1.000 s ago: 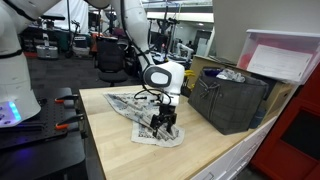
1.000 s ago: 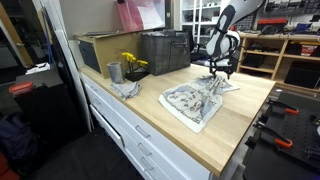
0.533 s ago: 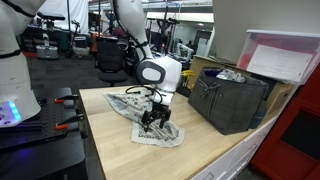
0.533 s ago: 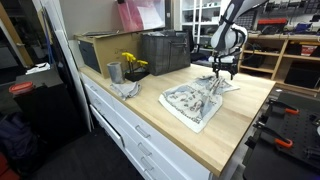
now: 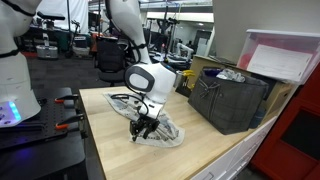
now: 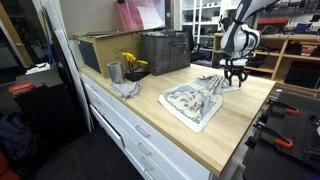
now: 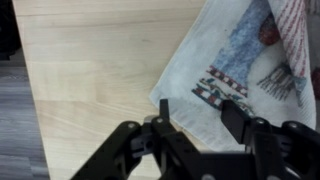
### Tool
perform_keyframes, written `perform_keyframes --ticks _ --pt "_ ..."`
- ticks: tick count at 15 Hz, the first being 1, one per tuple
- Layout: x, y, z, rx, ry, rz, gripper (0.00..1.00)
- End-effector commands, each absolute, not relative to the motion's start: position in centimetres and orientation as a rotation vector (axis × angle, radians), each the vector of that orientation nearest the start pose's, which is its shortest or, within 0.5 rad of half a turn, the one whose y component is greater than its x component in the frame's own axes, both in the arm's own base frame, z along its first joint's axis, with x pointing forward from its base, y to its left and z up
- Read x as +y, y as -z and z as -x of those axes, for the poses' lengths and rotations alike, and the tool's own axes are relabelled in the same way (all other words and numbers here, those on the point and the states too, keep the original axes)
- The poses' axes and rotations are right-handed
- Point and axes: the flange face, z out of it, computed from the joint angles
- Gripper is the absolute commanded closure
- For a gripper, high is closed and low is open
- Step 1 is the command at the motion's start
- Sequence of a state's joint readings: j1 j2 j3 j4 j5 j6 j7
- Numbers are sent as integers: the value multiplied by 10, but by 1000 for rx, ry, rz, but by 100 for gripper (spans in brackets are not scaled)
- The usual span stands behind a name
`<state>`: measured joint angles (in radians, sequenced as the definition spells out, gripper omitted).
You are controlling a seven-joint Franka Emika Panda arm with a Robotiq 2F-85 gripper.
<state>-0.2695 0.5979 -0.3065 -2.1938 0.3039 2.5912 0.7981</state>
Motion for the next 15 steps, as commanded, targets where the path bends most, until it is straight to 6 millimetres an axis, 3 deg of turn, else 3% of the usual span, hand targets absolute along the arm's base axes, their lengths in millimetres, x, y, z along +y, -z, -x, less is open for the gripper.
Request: perform_keyframes --ticks 1,4,6,14,15 --pt "-297 -107 -422 2273 -246 2198 73" --pt "-291 -106 -422 2265 -245 2205 95" --pt "-292 -111 -418 2259 -257 2225 100" --pt "-312 -120 -375 2200 -317 2500 99" --pt "-313 -122 -375 2176 -312 2548 73"
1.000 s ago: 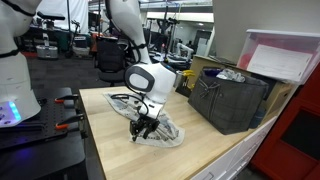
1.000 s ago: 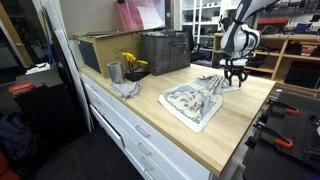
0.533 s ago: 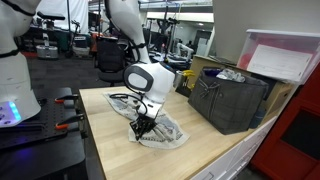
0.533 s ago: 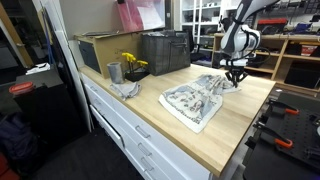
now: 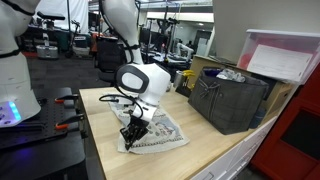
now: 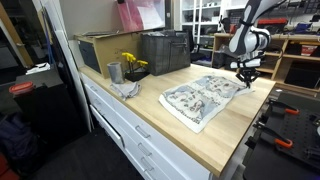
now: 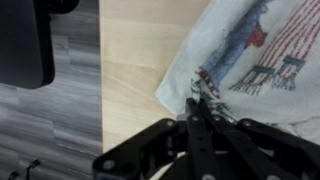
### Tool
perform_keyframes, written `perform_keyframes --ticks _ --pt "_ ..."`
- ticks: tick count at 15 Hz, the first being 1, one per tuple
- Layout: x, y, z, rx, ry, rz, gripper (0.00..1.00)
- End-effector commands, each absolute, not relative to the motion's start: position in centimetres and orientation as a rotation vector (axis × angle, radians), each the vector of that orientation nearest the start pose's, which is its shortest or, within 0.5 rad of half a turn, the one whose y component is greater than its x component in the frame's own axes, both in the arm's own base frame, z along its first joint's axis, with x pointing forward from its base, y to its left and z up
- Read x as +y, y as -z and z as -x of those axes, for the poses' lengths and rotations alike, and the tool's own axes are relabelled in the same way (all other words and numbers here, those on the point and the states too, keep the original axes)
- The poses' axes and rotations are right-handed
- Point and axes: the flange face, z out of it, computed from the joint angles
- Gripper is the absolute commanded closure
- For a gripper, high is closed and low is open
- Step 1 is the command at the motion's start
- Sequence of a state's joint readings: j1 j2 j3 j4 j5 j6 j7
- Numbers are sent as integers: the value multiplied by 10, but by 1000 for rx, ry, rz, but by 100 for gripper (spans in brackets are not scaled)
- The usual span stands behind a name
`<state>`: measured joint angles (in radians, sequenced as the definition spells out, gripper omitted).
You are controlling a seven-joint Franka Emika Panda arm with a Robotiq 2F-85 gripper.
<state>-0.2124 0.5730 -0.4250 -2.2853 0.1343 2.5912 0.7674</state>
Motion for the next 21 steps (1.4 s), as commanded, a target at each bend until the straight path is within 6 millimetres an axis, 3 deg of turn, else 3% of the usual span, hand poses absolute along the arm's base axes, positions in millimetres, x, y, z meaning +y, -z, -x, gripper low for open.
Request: perform_keyframes --ticks 1,4,6,11,14,17,21 --pt "-313 -124 -375 2154 -307 2592 72" --pt "-304 -131 -382 2024 -287 2726 51" --pt "-287 -136 -391 1869 -278 2803 36" --pt "-215 -150 -437 1456 -270 3005 1" --pt "-163 -157 -470 1206 -374 3079 0" --pt "-121 -176 -496 942 -502 3117 0" --pt "-97 -213 -513 588 -649 3124 0"
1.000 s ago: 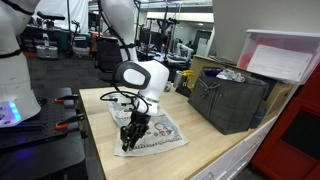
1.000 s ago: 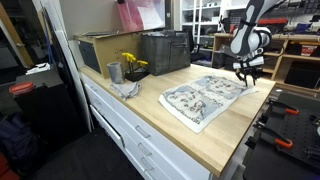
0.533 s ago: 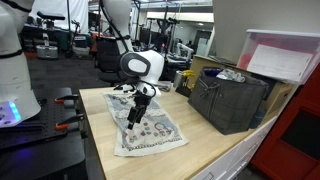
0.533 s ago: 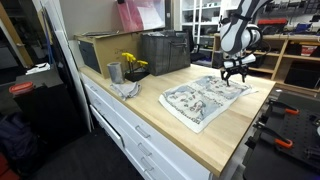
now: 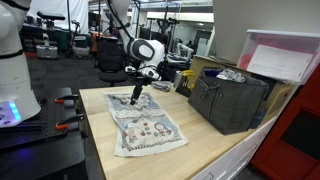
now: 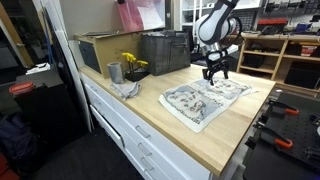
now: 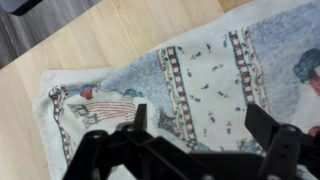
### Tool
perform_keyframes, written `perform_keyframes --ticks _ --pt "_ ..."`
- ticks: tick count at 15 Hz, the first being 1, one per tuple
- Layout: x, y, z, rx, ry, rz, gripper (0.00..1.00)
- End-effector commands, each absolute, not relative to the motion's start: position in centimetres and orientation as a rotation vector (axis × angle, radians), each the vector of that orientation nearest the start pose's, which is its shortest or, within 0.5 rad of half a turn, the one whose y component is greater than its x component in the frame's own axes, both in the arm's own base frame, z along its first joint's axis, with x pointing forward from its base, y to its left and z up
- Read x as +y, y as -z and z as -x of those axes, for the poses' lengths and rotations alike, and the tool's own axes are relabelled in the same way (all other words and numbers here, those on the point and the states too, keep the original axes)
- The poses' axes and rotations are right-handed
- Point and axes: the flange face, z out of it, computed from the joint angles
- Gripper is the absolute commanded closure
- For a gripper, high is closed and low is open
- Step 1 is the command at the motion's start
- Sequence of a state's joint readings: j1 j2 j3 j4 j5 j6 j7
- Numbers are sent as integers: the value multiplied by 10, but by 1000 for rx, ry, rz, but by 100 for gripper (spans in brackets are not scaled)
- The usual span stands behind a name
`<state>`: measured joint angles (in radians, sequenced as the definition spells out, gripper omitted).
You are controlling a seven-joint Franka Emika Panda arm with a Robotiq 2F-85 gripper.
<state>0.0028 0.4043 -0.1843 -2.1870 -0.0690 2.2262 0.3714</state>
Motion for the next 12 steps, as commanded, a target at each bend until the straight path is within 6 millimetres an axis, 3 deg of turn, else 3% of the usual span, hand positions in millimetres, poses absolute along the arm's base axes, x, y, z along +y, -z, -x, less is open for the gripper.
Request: perform_keyframes --ticks 1,5,8,10,11,12 --pt "-96 -222 -516 509 -693 3109 0" --pt "-106 -251 -521 340 -865 3045 0" --pt "-118 -273 -530 295 -746 3029 0" --pt "-124 -277 -537 332 -676 3008 0" --pt "-120 -265 -535 333 -738 3037 0" --pt "-122 -269 -536 344 -720 3028 0"
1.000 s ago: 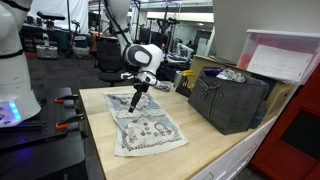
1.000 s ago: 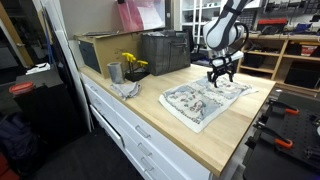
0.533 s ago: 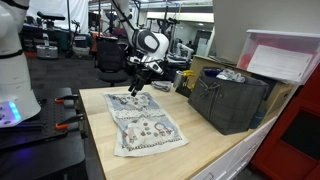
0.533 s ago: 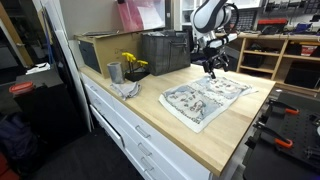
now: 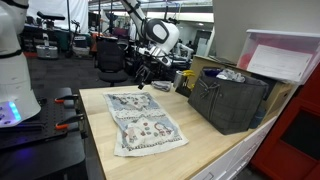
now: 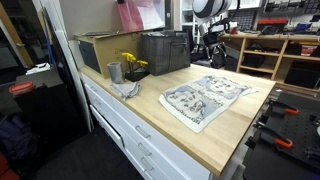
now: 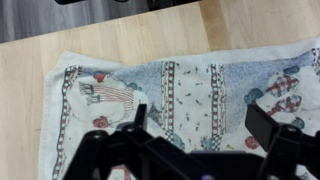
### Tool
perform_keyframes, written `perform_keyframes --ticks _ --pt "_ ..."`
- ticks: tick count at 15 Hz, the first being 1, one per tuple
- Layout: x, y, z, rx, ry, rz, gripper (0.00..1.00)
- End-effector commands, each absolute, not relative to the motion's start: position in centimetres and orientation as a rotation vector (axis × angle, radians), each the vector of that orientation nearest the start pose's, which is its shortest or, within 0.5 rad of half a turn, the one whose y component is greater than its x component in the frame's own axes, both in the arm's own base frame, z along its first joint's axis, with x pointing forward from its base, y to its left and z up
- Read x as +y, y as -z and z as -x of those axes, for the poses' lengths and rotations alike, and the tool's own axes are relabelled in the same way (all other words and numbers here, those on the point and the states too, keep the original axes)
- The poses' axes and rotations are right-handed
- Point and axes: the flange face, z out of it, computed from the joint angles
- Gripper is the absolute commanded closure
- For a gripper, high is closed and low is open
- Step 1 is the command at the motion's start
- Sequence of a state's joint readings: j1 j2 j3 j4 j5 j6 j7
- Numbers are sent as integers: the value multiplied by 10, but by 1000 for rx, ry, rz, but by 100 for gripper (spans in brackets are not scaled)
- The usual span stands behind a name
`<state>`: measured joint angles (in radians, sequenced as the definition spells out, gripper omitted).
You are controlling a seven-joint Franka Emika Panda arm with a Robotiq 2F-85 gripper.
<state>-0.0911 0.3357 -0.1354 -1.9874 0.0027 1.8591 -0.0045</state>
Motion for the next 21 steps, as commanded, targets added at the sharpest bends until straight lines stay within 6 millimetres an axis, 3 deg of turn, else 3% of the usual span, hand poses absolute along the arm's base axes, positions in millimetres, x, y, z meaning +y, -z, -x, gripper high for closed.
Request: perform_keyframes --ticks 1,4,5,9,14,21 --pt "-124 -271 -537 345 -711 3023 0" --pt "-124 -271 -537 345 -708 3020 0" --pt "-119 -265 -528 322 -726 3044 0" --pt "-94 -292 -534 268 -596 3074 0" --pt "-65 -362 -551 197 -243 3124 0" --pt "-83 -451 -547 258 91 3151 0"
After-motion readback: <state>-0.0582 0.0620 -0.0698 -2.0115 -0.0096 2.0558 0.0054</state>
